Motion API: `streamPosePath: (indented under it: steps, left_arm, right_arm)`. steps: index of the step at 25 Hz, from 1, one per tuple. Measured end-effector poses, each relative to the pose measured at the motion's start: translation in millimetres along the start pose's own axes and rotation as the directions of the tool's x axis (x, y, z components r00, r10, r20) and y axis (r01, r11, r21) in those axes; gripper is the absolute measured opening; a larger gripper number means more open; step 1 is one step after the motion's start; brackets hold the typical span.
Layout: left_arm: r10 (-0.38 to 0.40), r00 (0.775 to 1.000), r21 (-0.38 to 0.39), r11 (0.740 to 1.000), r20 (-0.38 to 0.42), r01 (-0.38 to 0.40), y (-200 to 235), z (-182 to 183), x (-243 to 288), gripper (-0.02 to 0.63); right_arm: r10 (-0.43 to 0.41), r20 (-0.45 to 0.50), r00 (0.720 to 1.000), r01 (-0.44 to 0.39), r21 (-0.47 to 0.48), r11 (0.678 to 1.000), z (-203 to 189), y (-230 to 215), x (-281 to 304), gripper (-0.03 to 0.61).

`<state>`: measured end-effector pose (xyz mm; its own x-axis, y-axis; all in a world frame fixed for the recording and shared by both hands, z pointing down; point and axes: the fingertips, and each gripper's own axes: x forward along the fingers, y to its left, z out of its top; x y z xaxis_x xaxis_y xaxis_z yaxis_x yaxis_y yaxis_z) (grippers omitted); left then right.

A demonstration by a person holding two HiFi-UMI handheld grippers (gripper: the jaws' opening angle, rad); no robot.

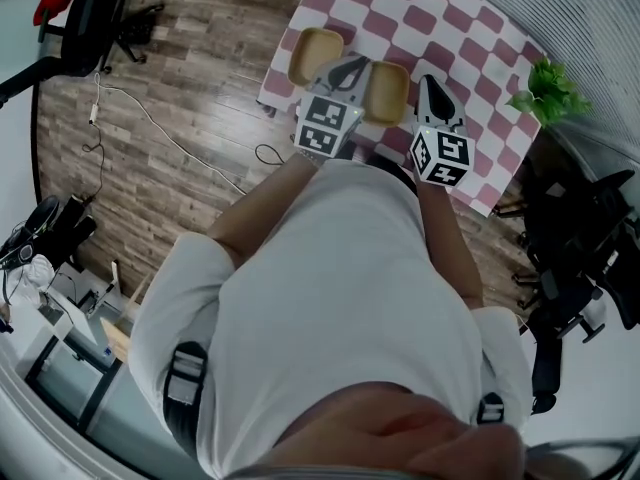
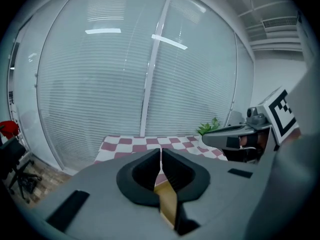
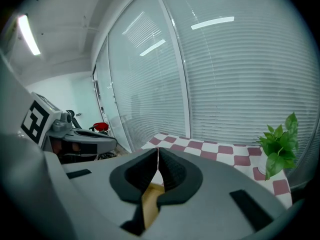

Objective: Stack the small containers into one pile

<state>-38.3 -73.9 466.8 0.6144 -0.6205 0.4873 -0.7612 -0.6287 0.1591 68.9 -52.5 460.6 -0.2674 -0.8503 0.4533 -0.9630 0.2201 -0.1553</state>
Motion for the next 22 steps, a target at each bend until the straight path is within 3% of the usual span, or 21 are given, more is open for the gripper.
streamPosePath:
  steps: [15, 22]
  left_arm:
    - [0.131, 0.991, -0.022, 0.991, -0.005, -0.131, 65.3, -11.3, -42.0, 0.040]
    - [0.158, 0.987, -0.038, 0.987, -0.011, -0.158, 83.6, -17.2, -53.7, 0.040]
  right_arm:
    - [0.151, -0.014, 0.988, -0.151, -0.007, 0.989, 0.8, 79.3, 40.6, 0.034]
    - [0.167, -0.024, 0.986, -0.167, -0.009, 0.986, 1.6, 94.7, 49.3, 0.034]
